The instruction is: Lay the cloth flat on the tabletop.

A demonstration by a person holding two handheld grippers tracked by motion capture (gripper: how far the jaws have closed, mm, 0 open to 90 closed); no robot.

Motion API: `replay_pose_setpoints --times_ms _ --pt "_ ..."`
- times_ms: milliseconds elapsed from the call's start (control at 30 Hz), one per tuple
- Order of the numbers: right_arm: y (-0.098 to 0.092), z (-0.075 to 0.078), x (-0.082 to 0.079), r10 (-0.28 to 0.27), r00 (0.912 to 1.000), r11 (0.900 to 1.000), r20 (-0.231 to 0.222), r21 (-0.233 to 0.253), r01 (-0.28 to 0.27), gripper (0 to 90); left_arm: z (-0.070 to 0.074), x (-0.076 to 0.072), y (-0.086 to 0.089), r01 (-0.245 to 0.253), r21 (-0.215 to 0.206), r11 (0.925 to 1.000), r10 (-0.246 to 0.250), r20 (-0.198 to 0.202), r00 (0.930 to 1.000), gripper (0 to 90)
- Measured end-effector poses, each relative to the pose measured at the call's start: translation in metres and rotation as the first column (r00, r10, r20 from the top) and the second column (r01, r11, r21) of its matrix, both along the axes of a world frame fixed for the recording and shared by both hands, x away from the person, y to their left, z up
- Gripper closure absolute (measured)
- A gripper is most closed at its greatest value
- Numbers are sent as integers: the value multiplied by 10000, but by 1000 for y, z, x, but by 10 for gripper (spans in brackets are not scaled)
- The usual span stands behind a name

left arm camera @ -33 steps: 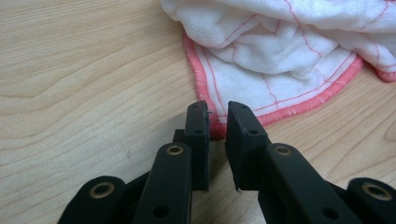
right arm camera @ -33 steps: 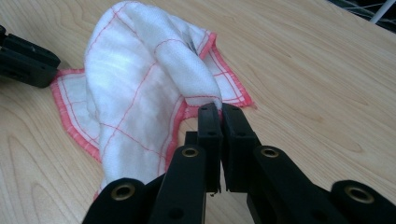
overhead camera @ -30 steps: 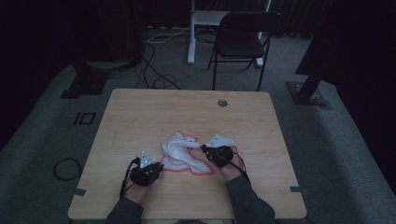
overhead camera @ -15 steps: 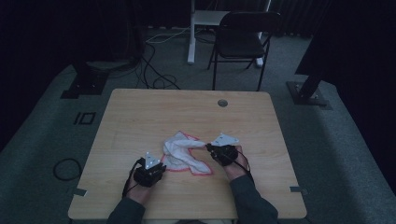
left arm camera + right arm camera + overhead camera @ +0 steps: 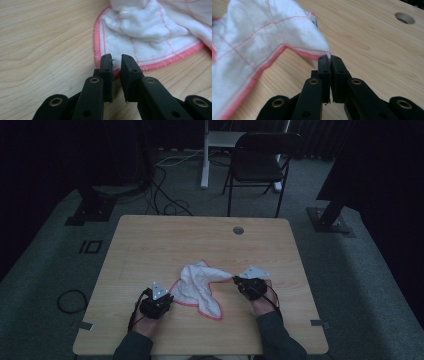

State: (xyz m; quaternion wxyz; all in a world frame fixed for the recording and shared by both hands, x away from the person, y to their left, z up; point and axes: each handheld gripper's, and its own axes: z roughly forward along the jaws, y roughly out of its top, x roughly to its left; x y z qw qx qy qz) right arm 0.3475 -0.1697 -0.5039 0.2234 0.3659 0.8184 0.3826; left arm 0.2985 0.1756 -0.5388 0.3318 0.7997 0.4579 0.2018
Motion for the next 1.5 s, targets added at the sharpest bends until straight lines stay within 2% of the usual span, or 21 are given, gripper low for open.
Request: replay_pose_setpoints --times_ms 467,667,800,933,1033,1133,1233,1267,1300,1367,1500 --pt "-35 -7 -11 -578 9983 9983 -121 -12 578 878 1 3 10 -456 118 9989 457 -46 9989 813" --pt "-44 -11 -17 -678 9974 9977 -234 -108 675 878 2 20 17 -690 322 9971 693 -91 9976 813" --pt "-48 -13 -21 -704 9972 9975 -263 -119 701 878 3 33 20 -995 913 9908 979 213 9950 791" --pt "-49 -12 -25 -667 9975 9976 -215 -196 662 878 3 46 28 -1375 935 9861 1359 226 9905 786" --pt "-50 -11 -25 -640 9977 9978 -207 -167 636 876 4 51 31 -1544 848 9844 1546 41 9880 774" --pt "-50 -10 -26 -609 9980 9981 -174 -113 607 863 7 46 26 -1349 694 9884 1349 45 9909 758" --pt "-50 -8 -25 -581 9982 9983 -119 2 581 806 14 37 17 -1021 290 9944 1015 210 9946 747" --pt "-50 -8 -25 -581 9982 9983 -119 2 581 806 14 37 17 -1021 290 9944 1015 210 9946 745" --pt "-49 -7 -25 -595 9982 9982 -100 22 595 800 19 29 11 -749 -40 9972 750 268 9968 745" --pt "-48 -3 -24 -568 9984 9984 30 74 568 783 23 24 5 -463 -358 9983 474 294 9984 743" --pt "-45 3 -21 -523 9985 9985 184 187 520 785 30 13 -14 272 -761 9967 -261 158 9995 742"
